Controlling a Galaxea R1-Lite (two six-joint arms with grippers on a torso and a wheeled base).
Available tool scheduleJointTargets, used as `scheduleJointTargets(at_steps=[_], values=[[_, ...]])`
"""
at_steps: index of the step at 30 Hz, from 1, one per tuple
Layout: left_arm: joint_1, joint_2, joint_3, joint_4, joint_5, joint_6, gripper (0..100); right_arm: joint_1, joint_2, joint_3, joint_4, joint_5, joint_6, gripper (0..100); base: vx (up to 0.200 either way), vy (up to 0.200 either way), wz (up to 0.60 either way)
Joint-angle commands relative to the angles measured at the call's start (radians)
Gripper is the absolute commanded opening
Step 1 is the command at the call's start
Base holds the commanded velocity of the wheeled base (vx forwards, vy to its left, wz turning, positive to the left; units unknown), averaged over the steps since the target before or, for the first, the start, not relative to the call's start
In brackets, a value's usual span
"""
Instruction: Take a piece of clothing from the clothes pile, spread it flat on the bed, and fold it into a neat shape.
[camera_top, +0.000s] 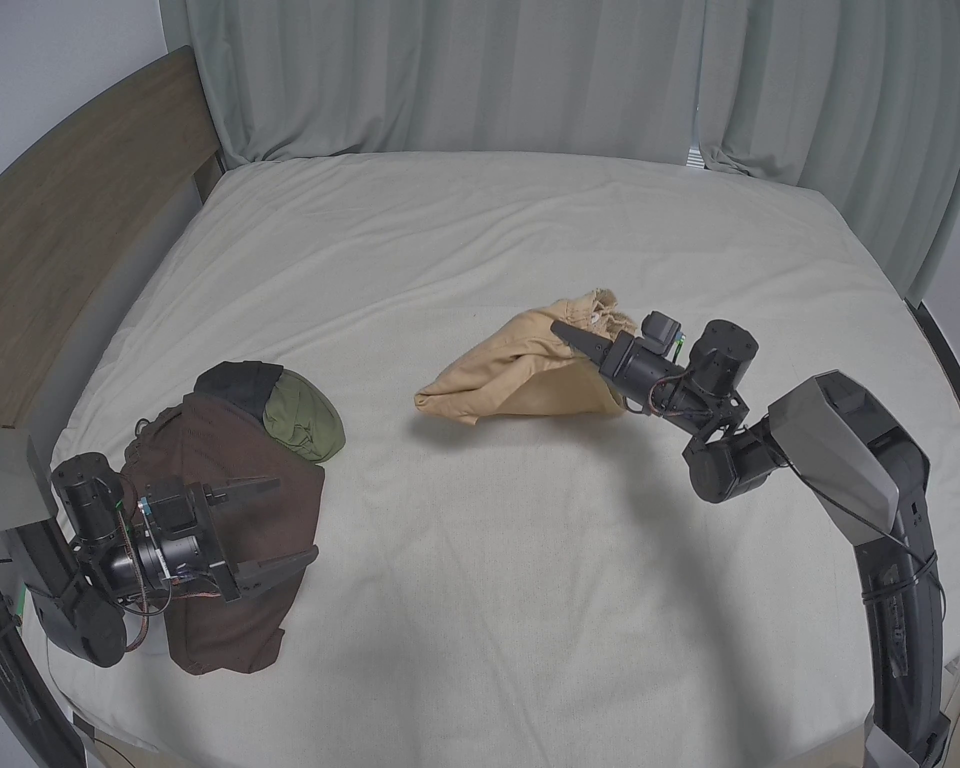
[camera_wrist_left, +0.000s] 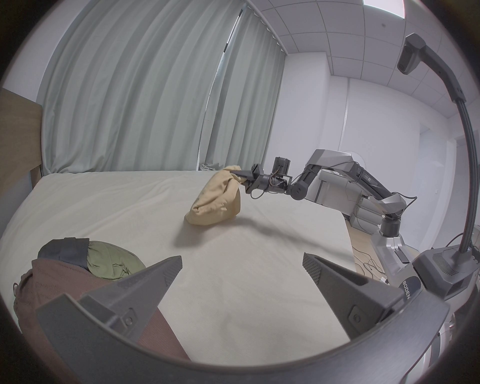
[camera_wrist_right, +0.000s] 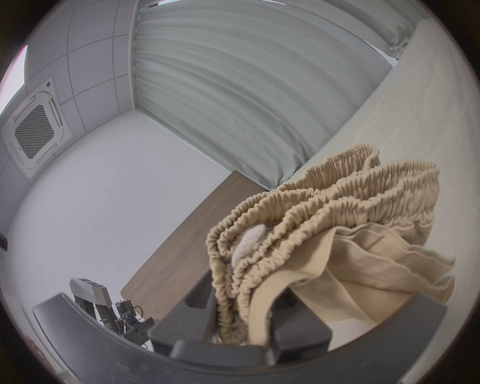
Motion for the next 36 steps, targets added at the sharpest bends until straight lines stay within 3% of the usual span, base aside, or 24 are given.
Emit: scheduleJointTargets(at_steps=[1,7,12,35,36], values=[[0.001,-0.002,0.0,0.0,0.0,0.0,100,0.006,0.006,0.151,-0.086,0.0,-0.001,0,0.0,0.0,0.0],[0.0,-0.004,0.0,0.0,0.0,0.0,100,0.01,-0.003,0.362,-0.246,0.0,-0.001,0,0.0,0.0,0.0],[0.0,-0.007,-0.002,-0.002,0.0,0.0,100,0.01,0.028,0.441,-0.284,-0.008,-0.008,0,0.0,0.0,0.0],[0.003,-0.008,-0.009,-0.002,0.0,0.0,100,0.012,0.088,0.508,-0.287,-0.021,-0.059,0,0.0,0.0,0.0],[0.003,-0.008,-0.009,-0.002,0.0,0.0,100,0.012,0.088,0.51,-0.287,-0.021,-0.059,100,0.0,0.0,0.0]])
